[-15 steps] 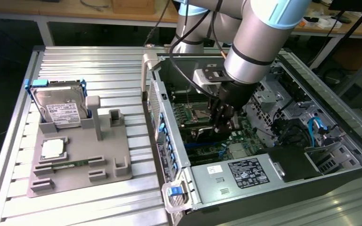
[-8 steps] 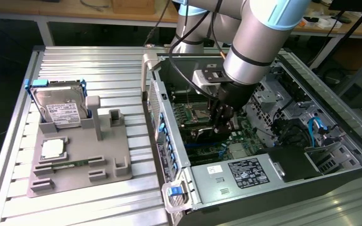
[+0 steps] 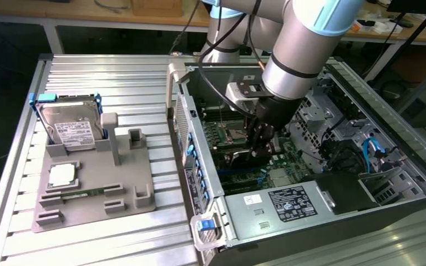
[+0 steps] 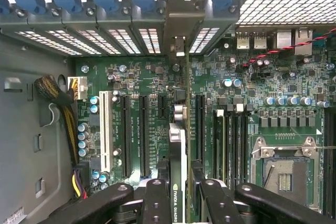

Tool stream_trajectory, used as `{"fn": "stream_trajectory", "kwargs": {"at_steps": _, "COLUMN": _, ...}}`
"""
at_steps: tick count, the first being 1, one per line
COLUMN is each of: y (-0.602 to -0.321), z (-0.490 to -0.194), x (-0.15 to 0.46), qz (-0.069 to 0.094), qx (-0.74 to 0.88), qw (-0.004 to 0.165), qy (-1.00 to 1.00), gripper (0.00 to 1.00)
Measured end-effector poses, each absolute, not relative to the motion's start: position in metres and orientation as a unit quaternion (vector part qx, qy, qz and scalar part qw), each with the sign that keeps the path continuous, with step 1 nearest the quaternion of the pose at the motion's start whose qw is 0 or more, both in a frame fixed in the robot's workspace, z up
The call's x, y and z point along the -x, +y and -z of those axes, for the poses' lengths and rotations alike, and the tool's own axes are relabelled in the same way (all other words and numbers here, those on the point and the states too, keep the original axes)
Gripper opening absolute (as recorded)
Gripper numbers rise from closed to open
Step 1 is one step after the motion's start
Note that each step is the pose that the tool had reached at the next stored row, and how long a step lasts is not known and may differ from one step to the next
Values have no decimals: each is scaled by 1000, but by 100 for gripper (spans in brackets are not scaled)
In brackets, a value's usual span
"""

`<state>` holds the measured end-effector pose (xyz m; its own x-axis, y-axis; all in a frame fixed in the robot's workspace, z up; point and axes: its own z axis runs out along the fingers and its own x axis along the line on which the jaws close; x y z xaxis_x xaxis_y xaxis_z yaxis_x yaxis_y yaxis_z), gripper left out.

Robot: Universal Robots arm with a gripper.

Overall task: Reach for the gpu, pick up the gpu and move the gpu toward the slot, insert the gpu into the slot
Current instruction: 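Insert the gpu into the slot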

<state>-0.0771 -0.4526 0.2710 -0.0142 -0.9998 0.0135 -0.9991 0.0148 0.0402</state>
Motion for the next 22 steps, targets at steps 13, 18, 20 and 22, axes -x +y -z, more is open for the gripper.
{"fn": "stream_trajectory", "kwargs": {"at_steps": 13, "y": -450, "z": -271, "x": 79, "qz": 13, "qx": -702, "qw": 14, "qy": -712, "gripper": 27}}
{"fn": "stream_trajectory", "kwargs": {"at_steps": 18, "y": -450, "z": -271, "x": 79, "qz": 14, "qx": -701, "qw": 13, "qy": -713, "gripper": 27}}
{"fn": "stream_trajectory", "kwargs": {"at_steps": 20, "y": -451, "z": -270, "x": 79, "qz": 14, "qx": -700, "qw": 13, "qy": -714, "gripper": 27}}
{"fn": "stream_trajectory", "kwargs": {"at_steps": 22, "y": -452, "z": -270, "x": 79, "qz": 14, "qx": -699, "qw": 13, "qy": -715, "gripper": 27}}
